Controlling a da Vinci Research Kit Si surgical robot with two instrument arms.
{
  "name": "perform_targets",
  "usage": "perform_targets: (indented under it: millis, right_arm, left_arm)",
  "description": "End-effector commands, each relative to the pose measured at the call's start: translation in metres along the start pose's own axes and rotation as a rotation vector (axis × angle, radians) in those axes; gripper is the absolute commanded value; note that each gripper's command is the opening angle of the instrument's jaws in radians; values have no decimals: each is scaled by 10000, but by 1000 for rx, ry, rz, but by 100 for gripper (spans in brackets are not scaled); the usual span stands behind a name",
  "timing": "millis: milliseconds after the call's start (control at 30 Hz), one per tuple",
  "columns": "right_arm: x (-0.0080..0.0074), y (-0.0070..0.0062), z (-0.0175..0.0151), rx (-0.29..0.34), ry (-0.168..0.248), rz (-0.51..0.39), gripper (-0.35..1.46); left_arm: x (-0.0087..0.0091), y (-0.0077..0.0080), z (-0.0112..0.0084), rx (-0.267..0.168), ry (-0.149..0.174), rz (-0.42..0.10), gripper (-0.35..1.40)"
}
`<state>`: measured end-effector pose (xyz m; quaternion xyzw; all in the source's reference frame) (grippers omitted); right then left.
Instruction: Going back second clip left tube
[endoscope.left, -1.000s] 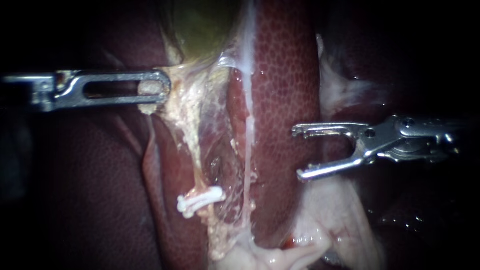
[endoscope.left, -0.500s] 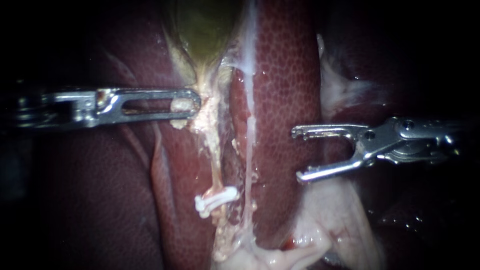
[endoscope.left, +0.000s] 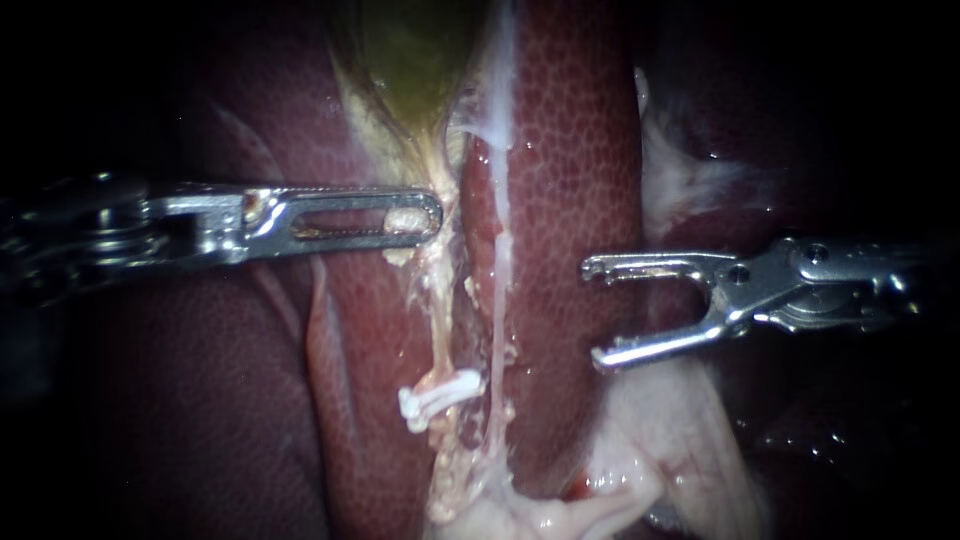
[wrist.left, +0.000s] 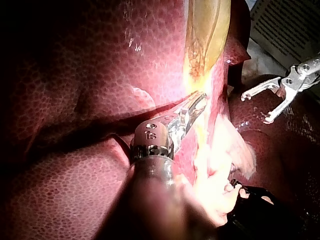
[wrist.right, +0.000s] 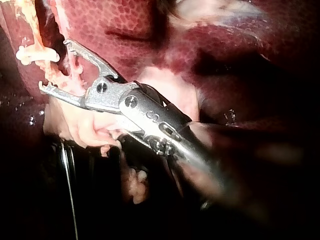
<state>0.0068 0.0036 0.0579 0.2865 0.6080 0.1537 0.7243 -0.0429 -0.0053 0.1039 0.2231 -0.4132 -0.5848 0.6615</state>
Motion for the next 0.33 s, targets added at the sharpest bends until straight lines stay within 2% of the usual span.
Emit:
perform_targets:
  millis: [33,333]
  right_arm:
    - [0,0,0,0,0,0,60]
    - [2,0,1,-3,-1,-28,60]
  left_arm:
    - [0,0,0,1,0,-1,-35]
    - [-1,-1,-1,1,1,-1,-35]
